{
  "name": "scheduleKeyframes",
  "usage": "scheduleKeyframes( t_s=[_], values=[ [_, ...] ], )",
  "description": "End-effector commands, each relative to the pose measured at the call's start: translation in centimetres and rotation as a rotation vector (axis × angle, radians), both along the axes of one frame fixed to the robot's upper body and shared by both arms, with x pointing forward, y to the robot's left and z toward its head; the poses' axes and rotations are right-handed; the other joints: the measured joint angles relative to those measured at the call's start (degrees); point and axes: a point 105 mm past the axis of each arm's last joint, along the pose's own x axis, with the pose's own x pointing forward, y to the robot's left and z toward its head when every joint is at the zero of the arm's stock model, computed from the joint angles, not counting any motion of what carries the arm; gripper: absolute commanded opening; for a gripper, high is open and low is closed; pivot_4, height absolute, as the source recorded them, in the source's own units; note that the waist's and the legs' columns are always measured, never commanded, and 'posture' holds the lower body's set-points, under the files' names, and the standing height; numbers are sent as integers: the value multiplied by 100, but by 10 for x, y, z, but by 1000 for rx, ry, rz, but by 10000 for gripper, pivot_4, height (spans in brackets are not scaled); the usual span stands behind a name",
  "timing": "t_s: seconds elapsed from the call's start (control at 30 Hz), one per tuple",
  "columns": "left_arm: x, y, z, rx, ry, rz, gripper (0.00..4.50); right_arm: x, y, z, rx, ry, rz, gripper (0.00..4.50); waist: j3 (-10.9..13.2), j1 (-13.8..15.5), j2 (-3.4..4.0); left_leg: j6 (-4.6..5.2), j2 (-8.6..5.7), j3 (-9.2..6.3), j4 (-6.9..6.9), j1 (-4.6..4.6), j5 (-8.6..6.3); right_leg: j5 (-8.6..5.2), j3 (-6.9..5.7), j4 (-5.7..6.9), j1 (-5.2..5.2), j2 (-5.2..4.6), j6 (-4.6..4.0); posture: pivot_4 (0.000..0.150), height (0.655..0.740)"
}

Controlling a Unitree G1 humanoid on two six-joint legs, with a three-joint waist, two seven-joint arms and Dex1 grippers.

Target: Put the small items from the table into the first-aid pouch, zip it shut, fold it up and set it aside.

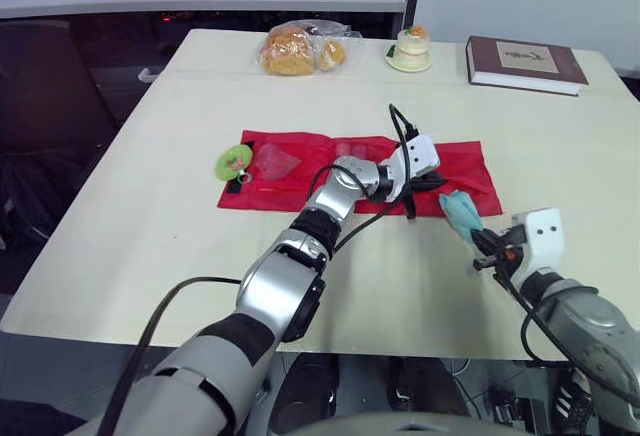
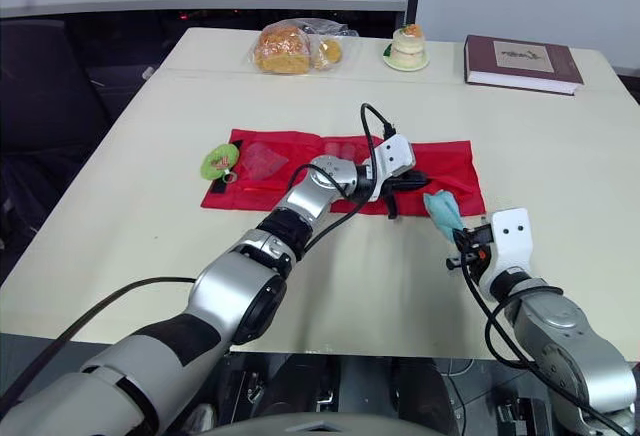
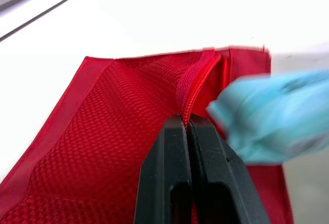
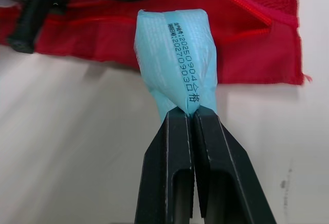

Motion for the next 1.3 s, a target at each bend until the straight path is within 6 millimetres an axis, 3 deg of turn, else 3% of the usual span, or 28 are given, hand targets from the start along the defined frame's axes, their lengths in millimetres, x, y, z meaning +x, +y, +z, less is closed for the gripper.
scheduleKeyframes(
  t_s=[0.03,0.37,0.53,0.7,0.87,1.03,1.3],
  values=[
    [-12,-12,15,-40,-38,-67,0,13,-2,12,10,-54,-52,512,0,-1,0,0,1,-1,0,0,0,0,-1,0,-1,0,0,1500,7289],
    [-31,-29,3,-35,5,-123,0,65,-1,21,128,-86,-227,512,-2,6,5,0,-1,0,0,-2,0,0,-1,2,-1,-1,0,1500,7289],
    [-35,-36,6,-41,7,-131,0,77,-7,26,122,-116,-259,512,-3,1,8,0,-1,0,0,-1,1,1,-1,3,-2,0,0,1500,7289],
    [-33,-35,4,-40,10,-114,0,67,-12,21,74,-107,-224,23929,-3,1,9,0,-1,0,0,-1,0,1,-1,2,-2,-1,0,1500,7289],
    [-21,-32,9,-62,30,-50,0,27,-18,25,-28,-103,-99,44191,-4,0,16,1,-2,-1,-1,-4,0,0,-1,-2,-2,-2,0,1500,7289],
    [-19,-36,9,-63,33,-43,0,-15,-10,32,-57,-97,93,44191,-4,-33,17,1,2,-2,-2,3,0,0,2,-1,-1,6,1,1500,7289],
    [-28,-52,13,-109,57,-73,0,-40,-19,44,-75,-176,116,44191,-4,3,16,1,3,-2,-2,1,-1,-1,1,-2,-1,6,1,1500,7289]
  ],
)
